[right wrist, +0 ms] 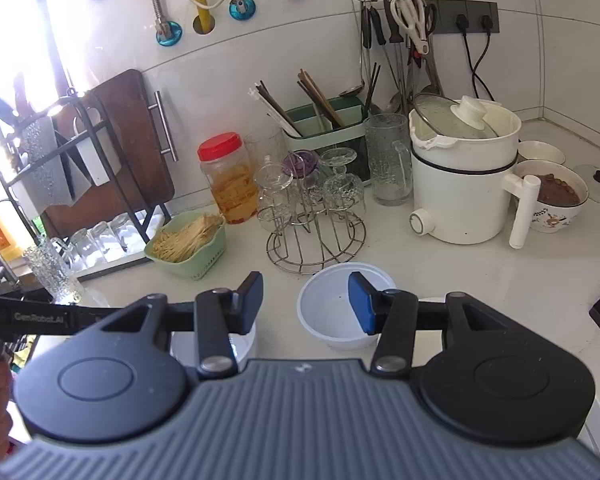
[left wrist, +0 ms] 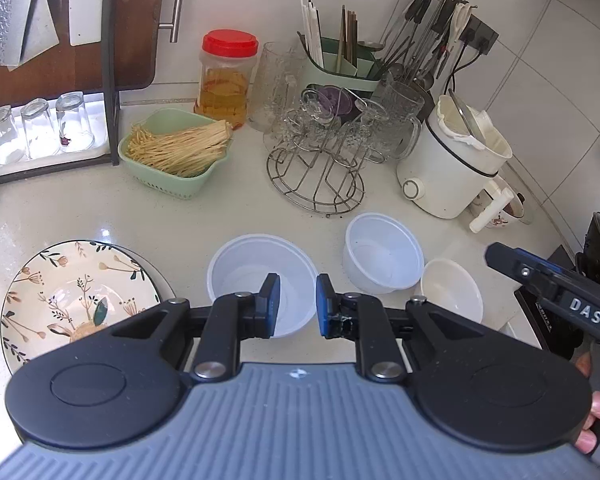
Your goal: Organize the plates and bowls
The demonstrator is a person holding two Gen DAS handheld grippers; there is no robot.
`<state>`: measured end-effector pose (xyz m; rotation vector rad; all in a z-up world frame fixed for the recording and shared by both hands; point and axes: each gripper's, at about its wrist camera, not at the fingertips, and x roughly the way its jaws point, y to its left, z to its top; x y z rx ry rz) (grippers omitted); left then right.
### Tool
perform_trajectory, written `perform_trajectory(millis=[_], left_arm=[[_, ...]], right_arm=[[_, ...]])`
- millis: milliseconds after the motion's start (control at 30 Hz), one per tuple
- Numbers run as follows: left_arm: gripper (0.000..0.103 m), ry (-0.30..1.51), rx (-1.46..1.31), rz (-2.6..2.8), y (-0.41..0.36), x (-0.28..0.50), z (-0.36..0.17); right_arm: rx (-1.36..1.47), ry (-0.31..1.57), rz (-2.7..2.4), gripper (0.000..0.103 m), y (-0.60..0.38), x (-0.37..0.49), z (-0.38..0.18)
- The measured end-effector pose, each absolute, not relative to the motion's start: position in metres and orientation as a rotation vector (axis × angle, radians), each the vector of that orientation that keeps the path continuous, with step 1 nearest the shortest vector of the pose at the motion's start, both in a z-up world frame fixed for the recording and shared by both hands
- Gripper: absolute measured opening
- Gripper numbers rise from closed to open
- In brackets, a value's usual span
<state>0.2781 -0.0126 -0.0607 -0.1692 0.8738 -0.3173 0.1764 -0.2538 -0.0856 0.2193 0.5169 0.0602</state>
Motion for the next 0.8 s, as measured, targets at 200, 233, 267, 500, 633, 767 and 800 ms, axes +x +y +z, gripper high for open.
perform_trajectory(millis=[200, 233, 267, 500, 633, 767, 800], left_arm=[[0.021, 0.853, -0.145, -0.364, -0.018, 0.278, -0.056], [0.021, 0.854, -0.147, -0.368, -0.018, 0.277, -0.057], [0.021, 0.857, -0.148, -0.375, -0.019, 0.276, -0.058], [0.021, 0.904, -0.128, -0.422, -0.026, 0.273, -0.068], [0.021, 0.911, -0.096, -0.463, -0.036, 0.278, -0.071], [0.021, 0.901, -0.079, -0.497, -0.05, 0.283, -0.072], [0.021, 0.897, -0.079, -0.503, -0.054, 0.284, -0.072]], right_arm=[[0.219, 0.51, 0.01, 0.05, -0.257, 0.163, -0.089], [0.22, 0.513, 0.007, 0.05, -0.257, 0.162, -0.091], [0.223, 0.518, 0.001, 0.05, -0.257, 0.159, -0.092], [0.25, 0.543, -0.034, 0.05, -0.257, 0.152, -0.102], [0.261, 0.544, -0.058, 0.05, -0.26, 0.151, -0.104], [0.272, 0.548, -0.077, 0.05, -0.264, 0.148, -0.104], [0.269, 0.547, -0.079, 0.05, -0.265, 0.148, -0.104]])
